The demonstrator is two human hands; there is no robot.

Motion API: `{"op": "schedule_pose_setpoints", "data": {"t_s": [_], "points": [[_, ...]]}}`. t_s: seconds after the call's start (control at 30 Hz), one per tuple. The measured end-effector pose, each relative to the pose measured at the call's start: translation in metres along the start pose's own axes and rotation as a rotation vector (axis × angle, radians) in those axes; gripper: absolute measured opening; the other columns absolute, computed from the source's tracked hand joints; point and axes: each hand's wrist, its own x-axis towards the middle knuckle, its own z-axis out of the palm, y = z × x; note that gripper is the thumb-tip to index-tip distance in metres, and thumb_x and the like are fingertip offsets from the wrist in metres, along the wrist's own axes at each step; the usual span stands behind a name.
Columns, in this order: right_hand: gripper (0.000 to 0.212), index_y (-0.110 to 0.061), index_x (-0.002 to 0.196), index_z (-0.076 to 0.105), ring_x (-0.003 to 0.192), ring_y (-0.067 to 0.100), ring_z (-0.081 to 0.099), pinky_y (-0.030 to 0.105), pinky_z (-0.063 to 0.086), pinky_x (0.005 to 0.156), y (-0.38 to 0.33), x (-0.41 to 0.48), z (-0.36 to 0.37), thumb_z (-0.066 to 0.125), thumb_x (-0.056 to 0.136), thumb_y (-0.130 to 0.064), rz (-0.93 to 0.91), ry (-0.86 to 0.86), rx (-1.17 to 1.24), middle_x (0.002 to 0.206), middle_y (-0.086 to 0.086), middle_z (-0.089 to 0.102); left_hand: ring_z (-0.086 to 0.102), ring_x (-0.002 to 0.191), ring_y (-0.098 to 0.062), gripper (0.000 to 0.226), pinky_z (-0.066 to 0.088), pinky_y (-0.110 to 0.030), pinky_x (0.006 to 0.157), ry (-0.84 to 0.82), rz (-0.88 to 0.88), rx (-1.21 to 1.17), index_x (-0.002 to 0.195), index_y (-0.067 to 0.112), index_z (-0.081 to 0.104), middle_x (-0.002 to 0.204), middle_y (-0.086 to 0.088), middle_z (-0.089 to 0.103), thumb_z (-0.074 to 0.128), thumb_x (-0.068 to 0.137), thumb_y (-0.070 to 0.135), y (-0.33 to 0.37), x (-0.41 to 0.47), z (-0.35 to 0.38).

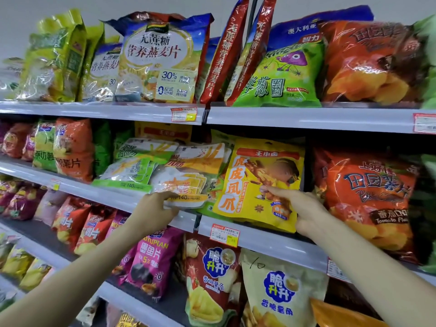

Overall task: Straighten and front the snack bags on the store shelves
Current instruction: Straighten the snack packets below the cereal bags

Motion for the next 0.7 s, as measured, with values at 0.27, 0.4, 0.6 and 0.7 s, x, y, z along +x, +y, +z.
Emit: {"op": "schedule_pose_setpoints", "data": {"t_s": [0.27, 0.4, 0.6, 0.7], "points": [[0.051, -0.006, 0.120, 0.074, 0.101, 0.041, 0.075, 0.059, 0.064, 0.070, 0.006, -0.001, 0.025, 0.084, 0.072, -0.020, 0.105, -0.173, 0.180, 0.111, 0.023, 0.077, 0.067, 0.115, -0.035, 0.042, 0.052, -0.039, 0.092, 0.155, -0.048, -0.065, 0.139, 0.015, 0.066, 0.130, -0.012, 0.070, 0.068, 0.098, 0.022, -0.008, 0.004, -0.015], [0.037, -0.005, 0.120, 0.072, 0.084, 0.037, 0.079, 0.060, 0.063, 0.064, 0.012, -0.004, 0.050, 0.076, 0.087, -0.022, 0.108, -0.256, 0.228, 0.108, 0.023, 0.077, 0.061, 0.125, -0.037, 0.057, 0.051, -0.044, 0.100, 0.277, -0.124, 0.038, 0.146, 0.008, 0.058, 0.142, -0.016, 0.065, 0.068, 0.097, 0.036, -0.029, 0.034, -0.027], [0.050, -0.009, 0.125, 0.072, 0.092, 0.037, 0.078, 0.054, 0.065, 0.070, 0.033, -0.014, 0.081, 0.077, 0.076, -0.019, 0.047, -0.263, 0.304, 0.112, 0.020, 0.078, 0.022, 0.154, -0.047, 0.114, 0.029, -0.059, 0.120, 0.120, -0.289, 0.127, 0.165, 0.006, 0.019, 0.169, -0.023, 0.023, 0.059, 0.087, 0.079, -0.069, 0.078, -0.022], [0.050, -0.013, 0.127, 0.072, 0.109, 0.040, 0.074, 0.059, 0.063, 0.084, 0.044, -0.019, 0.097, 0.077, 0.078, -0.018, 0.036, -0.263, 0.301, 0.115, 0.019, 0.077, 0.015, 0.156, -0.048, 0.120, 0.024, -0.062, 0.124, 0.058, -0.278, 0.137, 0.166, 0.013, 0.018, 0.172, -0.021, 0.015, 0.051, 0.080, 0.090, -0.100, 0.095, -0.019]]}}
